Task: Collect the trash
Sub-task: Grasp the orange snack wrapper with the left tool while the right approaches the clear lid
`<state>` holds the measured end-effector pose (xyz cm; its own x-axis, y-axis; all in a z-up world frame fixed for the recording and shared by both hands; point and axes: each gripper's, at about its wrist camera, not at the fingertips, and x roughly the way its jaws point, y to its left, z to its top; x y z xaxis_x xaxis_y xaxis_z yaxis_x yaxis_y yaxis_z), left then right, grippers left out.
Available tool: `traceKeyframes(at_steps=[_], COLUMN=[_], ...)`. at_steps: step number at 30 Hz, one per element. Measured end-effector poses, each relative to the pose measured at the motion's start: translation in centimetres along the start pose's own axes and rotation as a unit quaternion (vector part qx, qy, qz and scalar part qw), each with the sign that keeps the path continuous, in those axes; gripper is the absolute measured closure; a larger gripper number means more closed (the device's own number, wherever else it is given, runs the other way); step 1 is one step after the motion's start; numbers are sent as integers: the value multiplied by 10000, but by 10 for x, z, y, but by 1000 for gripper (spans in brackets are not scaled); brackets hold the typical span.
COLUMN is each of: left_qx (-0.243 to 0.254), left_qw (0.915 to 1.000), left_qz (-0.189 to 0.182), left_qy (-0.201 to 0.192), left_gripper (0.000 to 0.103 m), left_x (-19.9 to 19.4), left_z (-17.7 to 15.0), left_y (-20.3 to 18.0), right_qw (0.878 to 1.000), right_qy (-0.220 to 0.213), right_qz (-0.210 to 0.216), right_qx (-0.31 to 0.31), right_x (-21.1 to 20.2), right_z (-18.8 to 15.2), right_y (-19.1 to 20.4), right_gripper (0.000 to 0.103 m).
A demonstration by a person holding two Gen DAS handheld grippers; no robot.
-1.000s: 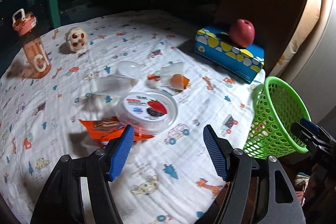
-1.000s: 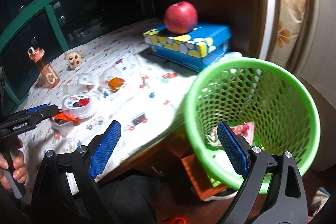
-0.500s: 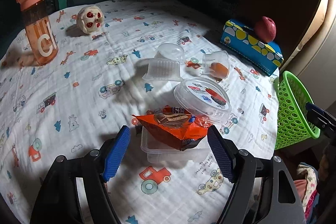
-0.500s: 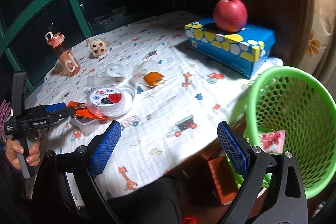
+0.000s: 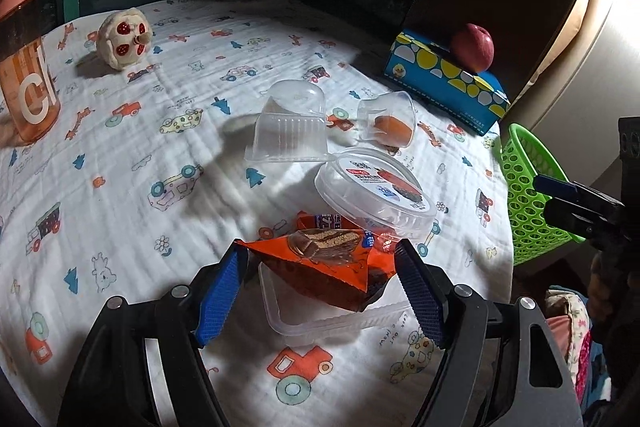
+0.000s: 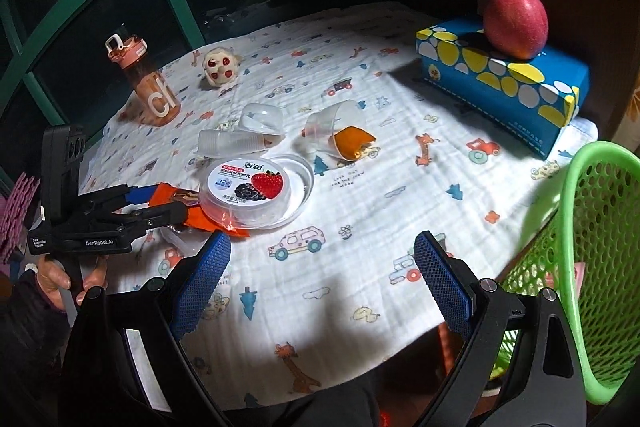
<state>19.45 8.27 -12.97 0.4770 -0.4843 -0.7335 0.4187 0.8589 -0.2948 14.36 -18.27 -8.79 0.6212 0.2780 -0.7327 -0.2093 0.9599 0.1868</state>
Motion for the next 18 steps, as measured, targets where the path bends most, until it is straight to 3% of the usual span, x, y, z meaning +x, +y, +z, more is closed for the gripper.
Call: traceKeyframes(at_steps=[7,18], left_qx=[80,5], left_qw=[9998,9997], left_qz=[-178,-156], left_qy=[-93,-201], left_gripper=[51,58], left_x=[-2,-14], left_z=[-6,-10], left_y=[3,6], right_qw=[9995,9961], right_qy=[172,428], right_qz=[257,746], right_qx=[-79,-205], right_x=[20,66], right_z=[7,20], right_y=[12,36], right_gripper=[11,8])
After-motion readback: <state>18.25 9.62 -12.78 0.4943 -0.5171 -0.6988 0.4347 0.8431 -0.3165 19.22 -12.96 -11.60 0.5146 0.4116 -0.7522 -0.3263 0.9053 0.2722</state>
